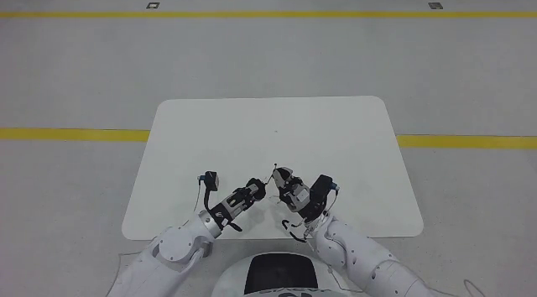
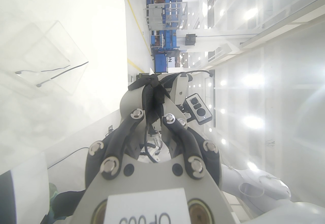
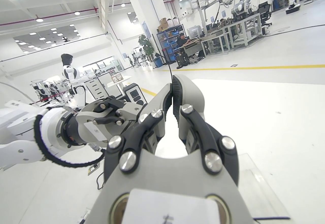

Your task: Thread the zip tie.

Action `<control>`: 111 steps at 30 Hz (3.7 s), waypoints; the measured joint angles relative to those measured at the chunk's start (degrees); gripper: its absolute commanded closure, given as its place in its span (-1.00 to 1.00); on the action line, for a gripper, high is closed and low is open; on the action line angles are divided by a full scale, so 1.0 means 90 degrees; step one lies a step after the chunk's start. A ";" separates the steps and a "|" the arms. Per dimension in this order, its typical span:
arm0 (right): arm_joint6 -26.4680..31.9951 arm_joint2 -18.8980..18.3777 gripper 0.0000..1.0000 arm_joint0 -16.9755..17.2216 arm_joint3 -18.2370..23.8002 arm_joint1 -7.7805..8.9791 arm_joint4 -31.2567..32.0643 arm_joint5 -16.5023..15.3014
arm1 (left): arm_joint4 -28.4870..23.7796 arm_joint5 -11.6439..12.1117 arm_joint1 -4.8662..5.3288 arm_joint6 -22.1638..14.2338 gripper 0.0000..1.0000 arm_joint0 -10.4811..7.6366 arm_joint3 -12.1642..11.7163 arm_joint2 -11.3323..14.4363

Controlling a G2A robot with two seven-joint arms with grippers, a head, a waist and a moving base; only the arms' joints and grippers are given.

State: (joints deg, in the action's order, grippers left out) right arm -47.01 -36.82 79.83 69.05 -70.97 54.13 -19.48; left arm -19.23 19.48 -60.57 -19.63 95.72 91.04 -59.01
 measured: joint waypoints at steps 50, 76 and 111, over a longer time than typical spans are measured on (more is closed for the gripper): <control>0.0138 -0.0185 1.00 0.0107 0.0026 0.0002 0.0176 0.0000 | 0.0000 0.0000 0.0000 0.0000 1.00 0.0000 0.0000 0.0000; 0.0249 -0.0301 1.00 0.0222 0.0142 0.0060 0.0205 0.0000 | 0.0000 0.0000 0.0000 0.0000 1.00 0.0000 0.0000 0.0000; -0.0045 0.0229 1.00 0.0028 0.0405 0.0365 -0.0123 0.0000 | -0.0427 -0.0223 0.0158 -0.1579 1.00 -0.0168 -0.0221 -0.0353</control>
State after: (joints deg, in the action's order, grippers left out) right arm -47.42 -34.76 80.09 72.69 -67.69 53.02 -19.48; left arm -23.08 17.47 -59.15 -33.84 94.20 89.05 -62.19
